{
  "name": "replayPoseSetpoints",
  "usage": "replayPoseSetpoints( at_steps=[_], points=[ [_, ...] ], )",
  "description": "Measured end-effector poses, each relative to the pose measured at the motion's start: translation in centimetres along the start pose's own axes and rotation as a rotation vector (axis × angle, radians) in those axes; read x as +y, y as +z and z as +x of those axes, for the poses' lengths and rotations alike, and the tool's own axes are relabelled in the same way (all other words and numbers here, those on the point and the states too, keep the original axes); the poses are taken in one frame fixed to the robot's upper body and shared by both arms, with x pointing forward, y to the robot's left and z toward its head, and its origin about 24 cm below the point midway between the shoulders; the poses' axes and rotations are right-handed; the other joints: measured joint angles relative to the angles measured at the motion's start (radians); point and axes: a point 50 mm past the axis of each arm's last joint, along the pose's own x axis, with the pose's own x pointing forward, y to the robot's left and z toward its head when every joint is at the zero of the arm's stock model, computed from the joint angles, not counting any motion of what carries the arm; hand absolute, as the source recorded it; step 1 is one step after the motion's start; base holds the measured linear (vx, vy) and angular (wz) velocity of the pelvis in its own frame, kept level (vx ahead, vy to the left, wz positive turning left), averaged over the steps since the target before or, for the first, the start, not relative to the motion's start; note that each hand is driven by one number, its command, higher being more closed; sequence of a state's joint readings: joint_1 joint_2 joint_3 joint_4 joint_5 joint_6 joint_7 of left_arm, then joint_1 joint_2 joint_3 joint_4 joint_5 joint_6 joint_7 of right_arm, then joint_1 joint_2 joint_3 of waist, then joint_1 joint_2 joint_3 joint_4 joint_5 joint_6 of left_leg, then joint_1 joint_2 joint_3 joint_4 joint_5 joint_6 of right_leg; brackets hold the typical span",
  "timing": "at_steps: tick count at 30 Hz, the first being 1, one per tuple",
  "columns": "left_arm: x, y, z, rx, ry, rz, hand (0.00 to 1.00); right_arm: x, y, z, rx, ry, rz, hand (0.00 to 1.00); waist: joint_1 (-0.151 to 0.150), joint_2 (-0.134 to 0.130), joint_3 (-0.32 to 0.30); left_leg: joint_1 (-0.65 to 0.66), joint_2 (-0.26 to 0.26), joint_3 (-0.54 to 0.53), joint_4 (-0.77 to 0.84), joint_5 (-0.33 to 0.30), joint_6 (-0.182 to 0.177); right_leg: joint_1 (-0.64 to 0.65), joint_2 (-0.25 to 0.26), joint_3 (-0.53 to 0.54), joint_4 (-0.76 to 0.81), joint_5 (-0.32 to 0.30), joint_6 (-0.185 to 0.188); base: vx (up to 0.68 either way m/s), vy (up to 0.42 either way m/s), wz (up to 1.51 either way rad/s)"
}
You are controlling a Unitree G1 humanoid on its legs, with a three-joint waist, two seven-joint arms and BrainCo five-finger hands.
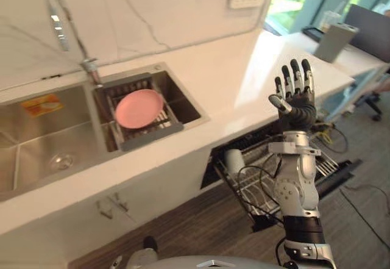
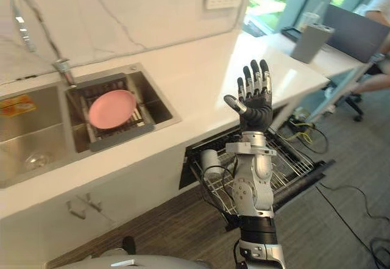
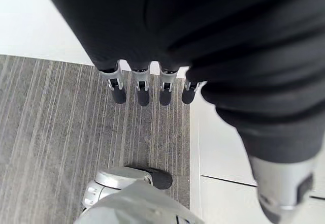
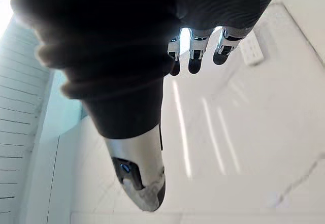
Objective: Walk over to the sink, pick up the cup, carry it to the dishwasher, place the cup inside the dishwasher, then close the dishwasher door
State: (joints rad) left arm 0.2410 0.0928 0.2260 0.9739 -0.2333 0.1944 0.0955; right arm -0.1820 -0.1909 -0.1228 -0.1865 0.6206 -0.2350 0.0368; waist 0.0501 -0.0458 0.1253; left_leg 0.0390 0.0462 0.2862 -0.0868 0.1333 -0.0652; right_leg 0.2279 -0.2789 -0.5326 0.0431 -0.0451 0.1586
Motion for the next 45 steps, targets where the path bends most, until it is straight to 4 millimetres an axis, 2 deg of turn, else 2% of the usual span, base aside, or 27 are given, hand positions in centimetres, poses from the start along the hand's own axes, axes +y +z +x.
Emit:
replayPoseSetpoints(
  at_steps=[1, 2, 3, 4, 5, 6, 7, 8, 9, 10, 12, 15, 17, 19, 21, 22, 24, 26, 29, 31, 32, 35, 38, 42, 45],
  points=[
    [0.1, -0.2, 0.0, 0.016, -0.018, 0.026, 0.00, -0.2, 0.0, 0.0, 0.001, -0.023, -0.001, 0.00, 0.003, -0.012, 0.005, -0.003, -0.023, -0.015, 0.007, 0.014, 0.032, -0.010, -0.035, -0.022, 0.047, -0.034, -0.003, 0.01, 0.126, 0.68],
    [0.2, -0.4, 0.0, 0.029, -0.022, 0.037, 0.00, -0.3, 0.0, 0.0, 0.002, -0.033, 0.000, 0.00, 0.004, -0.012, 0.005, -0.004, -0.034, -0.025, 0.007, 0.019, 0.049, -0.015, -0.050, -0.025, 0.082, -0.056, -0.011, 0.01, 0.114, 0.68],
    [0.5, -0.8, 0.0, 0.054, -0.024, 0.064, 0.00, -0.4, -0.1, -0.3, 0.009, -0.048, 0.000, 0.00, 0.003, -0.017, 0.008, -0.002, -0.058, -0.047, 0.007, 0.014, 0.057, -0.017, -0.067, -0.028, 0.125, -0.094, -0.061, 0.05, 0.109, 0.72],
    [0.9, -1.4, 0.0, 0.085, -0.009, 0.075, 0.00, -0.8, -0.3, -0.8, 0.028, -0.070, -0.028, 0.00, 0.000, -0.034, 0.010, -0.009, -0.087, -0.062, 0.035, -0.006, 0.082, -0.016, -0.105, -0.045, 0.168, -0.123, -0.150, 0.12, 0.171, 0.87],
    [1.3, -1.7, -0.1, 0.103, 0.006, 0.088, 0.00, -1.2, -0.4, -1.2, 0.047, -0.090, -0.054, 0.00, -0.002, -0.041, 0.025, -0.057, -0.091, -0.089, 0.150, -0.074, 0.103, -0.021, -0.123, -0.019, 0.264, -0.111, -0.231, 0.14, 0.182, 0.83],
    [1.4, -2.0, -0.1, 0.115, 0.008, 0.100, 0.00, -1.5, -0.5, -1.5, 0.066, -0.098, -0.065, 0.00, -0.008, -0.035, 0.036, -0.064, -0.091, -0.106, 0.189, -0.099, 0.111, -0.040, -0.128, 0.030, 0.339, -0.076, -0.283, 0.12, 0.224, 1.00],
    [1.7, -2.8, -0.2, 0.139, 0.018, 0.107, 0.00, -2.0, -0.8, -2.4, 0.096, -0.122, -0.082, 0.00, -0.026, -0.022, 0.038, -0.069, -0.081, -0.156, 0.221, -0.122, 0.123, -0.122, -0.110, 0.160, 0.485, 0.033, -0.305, 0.11, 0.207, 1.09],
    [1.7, -3.1, -0.2, 0.148, 0.017, 0.107, 0.00, -2.2, -0.6, -2.8, 0.097, -0.133, -0.089, 0.00, -0.031, -0.009, 0.043, -0.070, -0.060, -0.203, 0.232, -0.134, 0.129, -0.173, -0.051, 0.275, 0.547, -0.018, -0.200, 0.09, 0.178, 1.04],
    [1.9, -3.2, -0.2, 0.152, 0.021, 0.111, 0.00, -2.3, -0.4, -2.9, 0.092, -0.135, -0.092, 0.00, -0.029, -0.008, 0.049, -0.070, -0.054, -0.218, 0.228, -0.135, 0.130, -0.189, -0.015, 0.308, 0.541, -0.061, -0.155, 0.13, 0.108, 0.81],
    [2.3, -3.5, -0.3, 0.159, 0.030, 0.128, 0.00, -2.0, 0.1, -2.7, 0.061, -0.121, -0.092, 0.00, -0.025, -0.032, 0.049, -0.060, -0.055, -0.237, 0.209, -0.134, 0.131, -0.213, 0.033, 0.346, 0.494, -0.111, -0.119, 0.11, 0.076, 0.52],
    [2.7, -3.3, -0.3, 0.156, 0.035, 0.135, 0.00, -1.6, 1.2, -2.3, -0.012, -0.090, -0.092, 0.00, -0.016, -0.052, 0.054, -0.036, -0.064, -0.243, 0.198, -0.140, 0.140, -0.239, 0.083, 0.366, 0.391, -0.127, -0.097, 0.14, 0.059, 0.33],
    [2.6, -3.3, -0.3, 0.148, 0.036, 0.199, 0.00, -1.7, 2.7, -2.3, -0.096, -0.087, -0.101, 0.00, -0.029, -0.046, 0.054, -0.016, -0.094, -0.253, 0.183, -0.152, 0.156, -0.308, 0.118, 0.428, 0.288, -0.088, -0.066, 0.12, 0.049, 0.23],
    [2.5, -3.0, -0.2, 0.131, 0.043, 0.218, 0.00, -2.1, 2.9, -2.4, -0.101, -0.101, -0.094, 0.00, -0.041, -0.042, 0.050, 0.003, -0.111, -0.258, 0.171, -0.157, 0.161, -0.328, 0.128, 0.441, 0.248, -0.048, -0.067, 0.15, 0.004, 0.19],
    [2.3, -2.6, -0.2, 0.109, 0.047, 0.216, 0.00, -2.5, 2.7, -3.0, -0.079, -0.117, -0.108, 0.00, -0.043, -0.030, 0.030, 0.008, -0.116, -0.262, 0.172, -0.179, 0.158, -0.318, 0.149, 0.435, 0.176, 0.005, -0.085, 0.18, -0.050, 0.05],
    [2.0, -2.2, -0.2, 0.097, 0.042, 0.210, 0.00, -2.8, 2.6, -3.5, -0.064, -0.133, -0.117, 0.00, -0.051, -0.035, 0.012, 0.009, -0.128, -0.275, 0.174, -0.193, 0.154, -0.283, 0.146, 0.437, 0.126, 0.044, -0.104, 0.18, -0.086, 0.15],
    [2.1, -2.0, -0.2, 0.092, 0.042, 0.205, 0.00, -3.1, 2.6, -3.9, -0.057, -0.154, -0.122, 0.00, -0.054, -0.048, -0.005, 0.011, -0.142, -0.283, 0.183, -0.209, 0.140, -0.237, 0.139, 0.436, 0.089, 0.075, -0.102, 0.21, -0.126, 0.13],
    [1.9, -1.8, -0.1, 0.086, 0.037, 0.200, 0.00, -3.3, 2.9, -3.7, -0.072, -0.163, -0.128, 0.00, -0.052, -0.039, -0.014, 0.008, -0.128, -0.285, 0.211, -0.235, 0.128, -0.221, 0.151, 0.436, 0.074, 0.069, -0.089, 0.19, -0.110, 0.02],
    [1.2, -2.2, -0.2, 0.098, 0.020, 0.194, 0.00, -3.9, 3.4, -3.8, -0.091, -0.192, -0.143, 0.00, -0.059, 0.002, -0.023, 0.017, -0.103, -0.284, 0.206, -0.244, 0.119, -0.215, 0.174, 0.440, 0.071, 0.067, -0.093, 0.18, -0.088, 0.02],
    [1.0, -2.5, -0.2, 0.105, 0.016, 0.219, 0.00, -3.9, 3.5, -3.8, -0.093, -0.187, -0.135, 0.00, -0.062, 0.022, -0.024, 0.044, -0.086, -0.277, 0.201, -0.254, 0.106, -0.187, 0.194, 0.445, 0.050, 0.060, -0.103, 0.13, -0.073, -0.10],
    [1.0, -2.5, -0.2, 0.104, 0.017, 0.225, 0.00, -3.8, 3.4, -3.8, -0.086, -0.175, -0.134, 0.00, -0.060, 0.022, -0.024, 0.053, -0.078, -0.259, 0.189, -0.259, 0.101, -0.188, 0.203, 0.466, 0.048, 0.059, -0.105, 0.03, -0.039, -0.19],
    [1.1, -2.6, -0.2, 0.112, 0.019, 0.246, 0.00, -2.9, 1.6, -4.5, 0.041, -0.042, -0.082, 0.00, -0.092, 0.016, -0.029, 0.113, -0.075, -0.229, 0.063, -0.202, 0.082, -0.189, 0.209, 0.488, 0.029, 0.049, -0.106, 0.00, -0.014, -0.13],
    [1.2, -2.6, -0.2, 0.111, 0.021, 0.247, 0.00, -2.9, 1.6, -4.5, 0.041, -0.041, -0.082, 0.00, -0.092, 0.014, -0.032, 0.113, -0.075, -0.229, 0.063, -0.202, 0.082, -0.189, 0.209, 0.488, 0.029, 0.049, -0.106, 0.00, 0.000, 0.00],
    [1.2, -2.6, -0.2, 0.110, 0.022, 0.247, 0.00, -2.8, 1.6, -4.5, 0.043, -0.035, -0.079, 0.00, -0.088, 0.010, -0.037, 0.107, -0.075, -0.234, 0.066, -0.198, 0.082, -0.187, 0.207, 0.473, 0.028, 0.049, -0.105, 0.00, -0.002, 0.10],
    [1.1, -2.7, -0.2, 0.116, 0.012, 0.196, 0.00, -2.4, 0.6, -4.6, 0.088, -0.030, -0.040, 0.00, -0.080, 0.004, -0.037, 0.104, -0.068, -0.222, 0.084, -0.200, 0.080, -0.146, 0.198, 0.426, -0.015, 0.061, -0.094, -0.02, -0.011, 0.24],
    [1.0, -2.7, -0.2, 0.118, 0.003, 0.144, 0.00, -2.4, -1.2, -5.0, 0.197, -0.038, -0.022, 0.00, -0.046, 0.001, -0.038, 0.100, -0.045, -0.161, 0.105, -0.203, 0.078, -0.116, 0.191, 0.377, -0.057, 0.070, -0.094, -0.04, -0.015, 0.08]
  ],
)
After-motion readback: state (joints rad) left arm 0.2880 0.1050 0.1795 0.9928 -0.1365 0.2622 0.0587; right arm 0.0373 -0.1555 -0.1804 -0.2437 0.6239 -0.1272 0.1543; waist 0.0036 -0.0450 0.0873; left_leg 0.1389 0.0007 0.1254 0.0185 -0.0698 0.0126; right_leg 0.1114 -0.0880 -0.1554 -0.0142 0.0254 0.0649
